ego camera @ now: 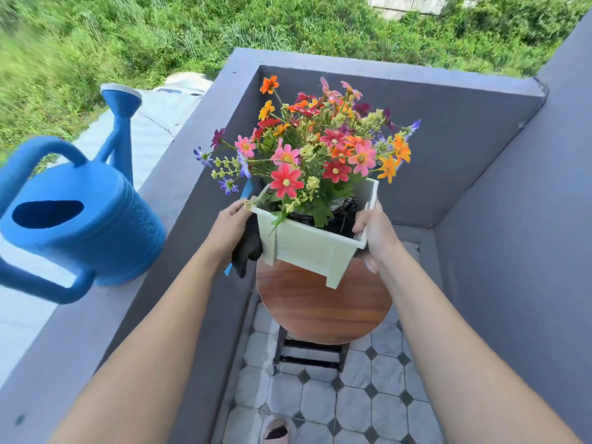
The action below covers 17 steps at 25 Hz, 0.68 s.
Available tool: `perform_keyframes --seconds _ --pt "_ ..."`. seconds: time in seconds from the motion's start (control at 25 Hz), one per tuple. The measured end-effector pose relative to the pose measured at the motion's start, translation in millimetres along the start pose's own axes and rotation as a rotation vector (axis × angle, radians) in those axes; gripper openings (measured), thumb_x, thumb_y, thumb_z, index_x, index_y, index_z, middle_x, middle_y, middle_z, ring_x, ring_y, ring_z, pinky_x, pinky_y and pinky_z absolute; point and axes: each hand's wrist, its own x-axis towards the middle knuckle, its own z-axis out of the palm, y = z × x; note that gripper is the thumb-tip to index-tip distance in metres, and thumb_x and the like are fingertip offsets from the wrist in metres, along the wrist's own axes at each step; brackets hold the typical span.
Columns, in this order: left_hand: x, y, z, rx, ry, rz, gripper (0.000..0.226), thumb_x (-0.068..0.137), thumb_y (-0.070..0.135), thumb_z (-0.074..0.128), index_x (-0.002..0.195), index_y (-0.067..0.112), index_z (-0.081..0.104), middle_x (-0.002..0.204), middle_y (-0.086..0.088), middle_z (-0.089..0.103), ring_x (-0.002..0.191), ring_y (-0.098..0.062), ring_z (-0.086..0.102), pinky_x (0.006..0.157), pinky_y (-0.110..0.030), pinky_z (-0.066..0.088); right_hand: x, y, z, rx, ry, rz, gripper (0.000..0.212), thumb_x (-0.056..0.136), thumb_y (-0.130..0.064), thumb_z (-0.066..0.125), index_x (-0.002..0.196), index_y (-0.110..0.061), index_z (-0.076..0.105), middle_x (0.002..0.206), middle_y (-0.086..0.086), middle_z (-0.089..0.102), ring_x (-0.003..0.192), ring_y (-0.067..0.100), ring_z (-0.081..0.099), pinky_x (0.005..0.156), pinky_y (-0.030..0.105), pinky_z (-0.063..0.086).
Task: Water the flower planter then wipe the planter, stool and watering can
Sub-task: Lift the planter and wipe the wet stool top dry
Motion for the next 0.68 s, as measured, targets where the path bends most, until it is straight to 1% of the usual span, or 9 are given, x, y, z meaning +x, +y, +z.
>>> perform_keyframes --seconds 0.04,0.08,0.16,0.24,0.32,0.4,0.52,0.6,0.68 --pt "-5 0 1 -0.033 -0.049 0.003 0.031 0.097 0.017 0.048 0.068 0.02 0.058 0.048 0.007 0.06 0.041 -0.008 0.055 0.046 -0.025 0.041 -1 0 -1 -0.002 -0.01 0.008 0.074 0.041 -0.008 0.039 0.108 -0.037 0.036 0.074 -0.013 0.029 0.063 0.004 0.025 0.063 0.024 0.026" --pt "-8 -3 0 -0.06 -0.086 0.004 0.03 0.098 0.018 0.048 0.069 0.018 0.059 0.048 0.005 0.061 0.04 -0.01 0.055 0.045 -0.024 0.041 -2 2 -3 -0.015 -0.016 0.017 0.074 0.041 -0.007 0.038 0.109 -0.037 0.034 0.072 -0.013 0.031 0.062 0.005 0.026 0.061 0.023 0.026" --pt "-14 -9 0 -0.106 -0.128 0.004 0.025 0.097 0.014 0.049 0.077 0.012 0.063 0.058 0.002 0.068 0.049 -0.011 0.062 0.046 -0.02 0.046 -4 5 -10 -0.049 -0.021 0.013 0.084 0.045 -0.006 0.036 0.123 -0.038 0.034 0.064 -0.012 0.034 0.059 0.009 0.027 0.057 0.025 0.025" --pt "-16 -18 2 -0.138 -0.16 -0.011 0.019 0.096 0.012 0.05 0.087 0.009 0.066 0.07 -0.001 0.072 0.058 -0.013 0.066 0.051 -0.02 0.049 -7 9 -17 -0.052 -0.018 -0.002 0.084 0.047 -0.006 0.036 0.125 -0.035 0.037 0.065 -0.005 0.031 0.059 0.013 0.026 0.058 0.026 0.027" --pt "-18 -27 5 -0.151 -0.181 -0.032 0.016 0.095 0.014 0.054 0.095 0.009 0.069 0.082 -0.004 0.075 0.07 -0.017 0.069 0.061 -0.025 0.052 -8 15 -22 -0.06 -0.006 -0.021 0.089 0.047 -0.006 0.036 0.132 -0.033 0.039 0.076 0.0 0.038 0.069 0.016 0.035 0.065 0.027 0.032" --pt "-21 -37 9 -0.158 -0.181 -0.058 0.016 0.094 0.014 0.054 0.098 0.01 0.069 0.084 -0.003 0.075 0.072 -0.015 0.069 0.062 -0.023 0.053 -6 22 -29 -0.091 -0.009 -0.039 0.102 0.048 -0.007 0.037 0.147 -0.031 0.029 0.097 0.001 0.048 0.085 0.017 0.043 0.072 0.029 0.037" --pt "-27 -51 15 -0.159 -0.197 -0.07 0.019 0.093 0.015 0.057 0.106 0.004 0.066 0.086 -0.005 0.075 0.076 -0.017 0.069 0.065 -0.024 0.054 -5 31 -37 -0.122 -0.007 -0.06 0.105 0.048 -0.007 0.039 0.15 -0.024 0.026 0.101 0.002 0.047 0.081 0.015 0.041 0.064 0.028 0.036" --pt "-29 -56 16 -0.135 -0.21 -0.047 0.016 0.094 0.014 0.056 0.102 0.002 0.064 0.078 -0.005 0.072 0.068 -0.016 0.067 0.059 -0.024 0.053 -2 36 -40 -0.131 -0.002 -0.074 0.105 0.047 -0.007 0.04 0.15 -0.022 0.027 0.096 -0.001 0.046 0.079 0.013 0.041 0.063 0.027 0.035" --pt "-28 -59 20 -0.112 -0.202 -0.036 0.013 0.095 0.01 0.053 0.086 0.003 0.06 0.061 0.0 0.067 0.051 -0.011 0.061 0.048 -0.02 0.046 2 42 -44 -0.12 0.002 -0.076 0.103 0.048 -0.007 0.041 0.149 -0.02 0.03 0.094 -0.004 0.044 0.076 0.008 0.039 0.062 0.027 0.034"
